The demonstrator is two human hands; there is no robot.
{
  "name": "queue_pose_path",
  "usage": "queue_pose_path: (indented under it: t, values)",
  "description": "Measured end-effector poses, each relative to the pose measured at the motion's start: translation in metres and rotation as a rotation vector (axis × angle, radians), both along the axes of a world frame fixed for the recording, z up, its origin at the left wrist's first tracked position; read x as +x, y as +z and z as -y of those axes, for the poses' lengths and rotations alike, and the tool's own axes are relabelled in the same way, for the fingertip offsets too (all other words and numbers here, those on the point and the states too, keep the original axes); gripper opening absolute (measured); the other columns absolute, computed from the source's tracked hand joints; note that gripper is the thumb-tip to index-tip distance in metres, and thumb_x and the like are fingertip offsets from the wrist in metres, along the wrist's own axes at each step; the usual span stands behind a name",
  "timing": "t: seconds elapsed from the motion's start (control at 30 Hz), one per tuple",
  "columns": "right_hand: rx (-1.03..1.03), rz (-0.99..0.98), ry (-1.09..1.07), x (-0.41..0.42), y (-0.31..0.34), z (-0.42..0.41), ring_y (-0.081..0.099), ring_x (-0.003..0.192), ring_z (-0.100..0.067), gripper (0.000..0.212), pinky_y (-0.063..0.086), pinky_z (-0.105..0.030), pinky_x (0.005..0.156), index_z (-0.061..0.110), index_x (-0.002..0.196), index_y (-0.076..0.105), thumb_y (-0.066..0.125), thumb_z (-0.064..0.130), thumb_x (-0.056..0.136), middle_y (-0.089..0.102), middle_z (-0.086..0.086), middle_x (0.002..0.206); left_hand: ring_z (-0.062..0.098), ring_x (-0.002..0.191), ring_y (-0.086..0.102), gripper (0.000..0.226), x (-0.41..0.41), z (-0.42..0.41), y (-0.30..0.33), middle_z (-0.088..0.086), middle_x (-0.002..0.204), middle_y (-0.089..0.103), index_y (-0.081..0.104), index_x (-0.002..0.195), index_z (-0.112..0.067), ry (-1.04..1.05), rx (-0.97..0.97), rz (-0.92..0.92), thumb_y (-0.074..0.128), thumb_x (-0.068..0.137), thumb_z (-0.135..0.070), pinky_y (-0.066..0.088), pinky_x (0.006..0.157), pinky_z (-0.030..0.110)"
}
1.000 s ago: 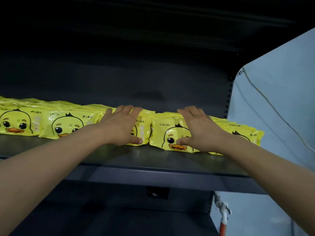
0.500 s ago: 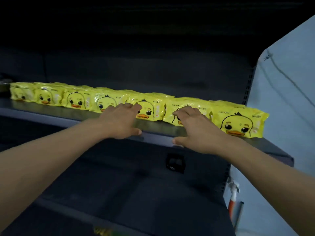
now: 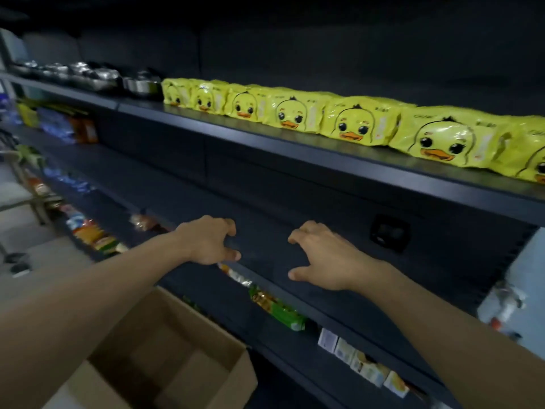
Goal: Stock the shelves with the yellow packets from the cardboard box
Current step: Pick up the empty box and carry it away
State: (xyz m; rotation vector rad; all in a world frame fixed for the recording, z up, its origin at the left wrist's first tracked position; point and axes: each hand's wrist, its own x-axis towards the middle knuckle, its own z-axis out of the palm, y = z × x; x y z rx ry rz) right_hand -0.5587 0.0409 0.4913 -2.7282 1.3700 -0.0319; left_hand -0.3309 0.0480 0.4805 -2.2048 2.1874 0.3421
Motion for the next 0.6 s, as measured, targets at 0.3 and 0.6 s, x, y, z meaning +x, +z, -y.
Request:
queue_pose_path:
  t: [0.3, 0.6]
  values:
    - [0.337, -0.035, 0.053, 0.098, -0.115, 0.01, 0.039, 0.122, -0.02, 0.06, 0.041, -0.033, 0.097, 0.016, 0.134, 0.038, 0.061, 0.042, 0.085, 0.033, -0.003, 0.137, 0.022, 0.11, 0.053, 0.035, 0.102, -0.053, -0.116, 0.005, 0.119, 0.057, 0.058, 0.112, -0.009, 0.222, 0.226, -0.133, 0.054, 0.092, -0.038, 0.041, 0.097, 0.032]
    - [0.6, -0.128, 0.048, 0.194, -0.212, 0.011, 0.042, 0.124, -0.022, 0.06, 0.042, -0.037, 0.099, 0.015, 0.137, 0.038, 0.061, 0.039, 0.087, 0.033, -0.005, 0.141, 0.02, 0.107, 0.058, 0.042, 0.193, -0.089, -0.225, 0.004, 0.113, 0.06, 0.052, 0.116, -0.015, 0.453, 0.415, -0.313, 0.065, 0.084, -0.039, 0.046, 0.095, 0.031]
